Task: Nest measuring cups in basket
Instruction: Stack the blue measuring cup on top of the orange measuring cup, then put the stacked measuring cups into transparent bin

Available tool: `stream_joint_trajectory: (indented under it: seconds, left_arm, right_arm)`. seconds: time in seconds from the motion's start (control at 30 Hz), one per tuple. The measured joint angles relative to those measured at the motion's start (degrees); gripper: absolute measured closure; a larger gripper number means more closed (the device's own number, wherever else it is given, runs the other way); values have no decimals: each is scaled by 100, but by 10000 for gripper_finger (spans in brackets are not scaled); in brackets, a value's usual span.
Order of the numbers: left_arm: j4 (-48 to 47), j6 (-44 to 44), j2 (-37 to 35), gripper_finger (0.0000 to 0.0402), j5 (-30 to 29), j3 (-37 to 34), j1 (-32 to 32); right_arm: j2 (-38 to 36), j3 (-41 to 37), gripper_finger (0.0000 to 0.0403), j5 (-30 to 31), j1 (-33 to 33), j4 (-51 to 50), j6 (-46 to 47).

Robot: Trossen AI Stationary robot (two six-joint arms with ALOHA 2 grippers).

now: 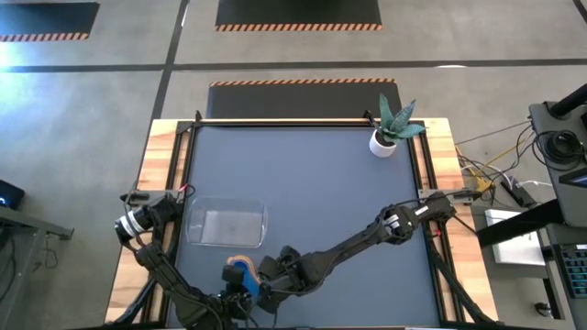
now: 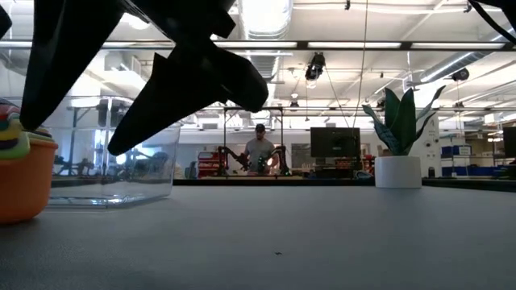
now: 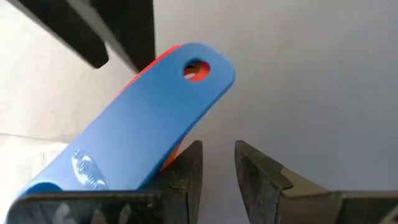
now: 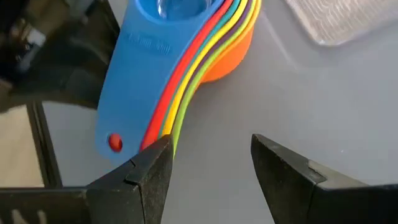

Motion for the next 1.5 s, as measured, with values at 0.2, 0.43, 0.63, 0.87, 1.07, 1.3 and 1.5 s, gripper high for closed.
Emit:
stream_joint_trajectory:
  seconds: [0.2,0.43,0.63,0.87,1.07,1.3,1.5]
  left_arm:
    - [-18,-33,-328,326,101,2,-286]
    - [-23,206,-1111,320,146,2,-498]
    - [-79,1019,-1554,253,267,2,-321]
    - [-28,2239,-1650,161,480,-46,54]
    - [699,3049,-1648,142,1099,-114,460]
    - [910,3457,-1648,141,1708,-153,798]
    - [921,3683,-1633,141,1968,-268,1067]
  right_arm:
    - [-36,0,198,-617,2,-532,199]
    - [-218,24,198,-277,203,-851,117]
    - [-414,33,198,545,638,-1104,126]
    - [-542,48,198,987,1040,-2013,682]
    - [-720,52,198,1862,1434,-2108,882]
    - [-800,52,198,2203,1639,-2216,1192]
    - [-800,52,198,2202,1673,-2208,1420]
